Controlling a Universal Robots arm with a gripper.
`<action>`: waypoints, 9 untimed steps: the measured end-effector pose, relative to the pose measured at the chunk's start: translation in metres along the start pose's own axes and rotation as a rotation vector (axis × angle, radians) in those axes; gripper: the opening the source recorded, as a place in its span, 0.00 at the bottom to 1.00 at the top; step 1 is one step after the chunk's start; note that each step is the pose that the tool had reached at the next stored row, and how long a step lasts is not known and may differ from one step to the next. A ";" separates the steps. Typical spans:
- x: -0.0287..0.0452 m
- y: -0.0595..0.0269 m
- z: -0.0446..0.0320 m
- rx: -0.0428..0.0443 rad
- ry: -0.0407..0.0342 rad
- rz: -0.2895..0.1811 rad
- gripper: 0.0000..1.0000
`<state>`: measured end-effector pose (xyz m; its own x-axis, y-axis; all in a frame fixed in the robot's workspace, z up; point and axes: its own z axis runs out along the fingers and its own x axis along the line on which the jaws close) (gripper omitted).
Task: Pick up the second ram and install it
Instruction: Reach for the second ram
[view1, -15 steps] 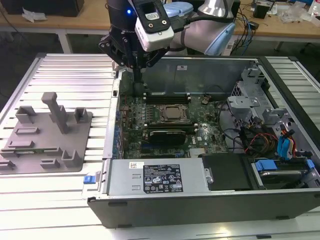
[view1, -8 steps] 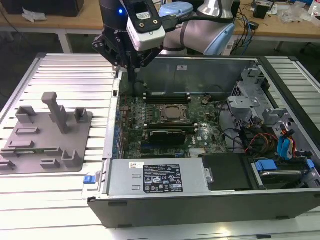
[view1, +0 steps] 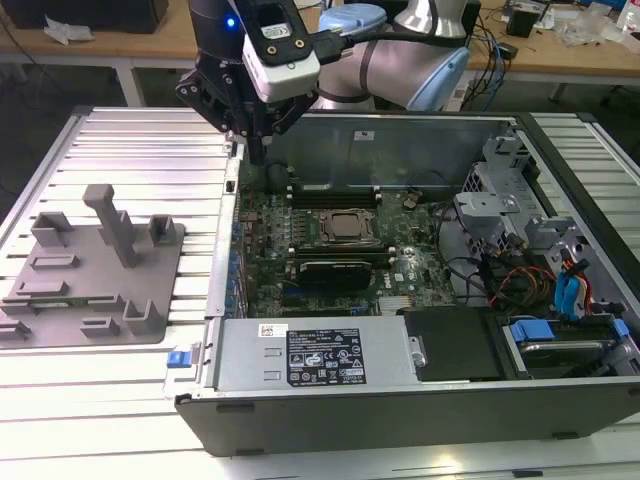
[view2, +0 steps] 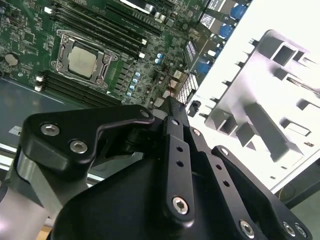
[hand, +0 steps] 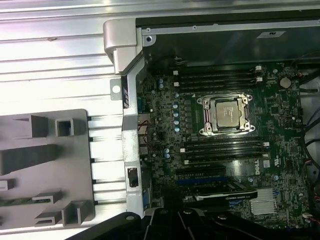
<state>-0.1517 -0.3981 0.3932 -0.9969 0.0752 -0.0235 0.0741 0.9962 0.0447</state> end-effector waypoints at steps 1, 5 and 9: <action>0.0018 -0.0001 0.0000 -0.0001 -0.0001 0.000 0.08; 0.0070 -0.0005 -0.0002 0.0000 0.0000 0.000 0.08; 0.0101 -0.0007 -0.0003 0.0000 0.0000 0.000 0.08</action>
<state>-0.1618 -0.3981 0.3932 -0.9969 0.0753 -0.0235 0.0741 0.9962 0.0446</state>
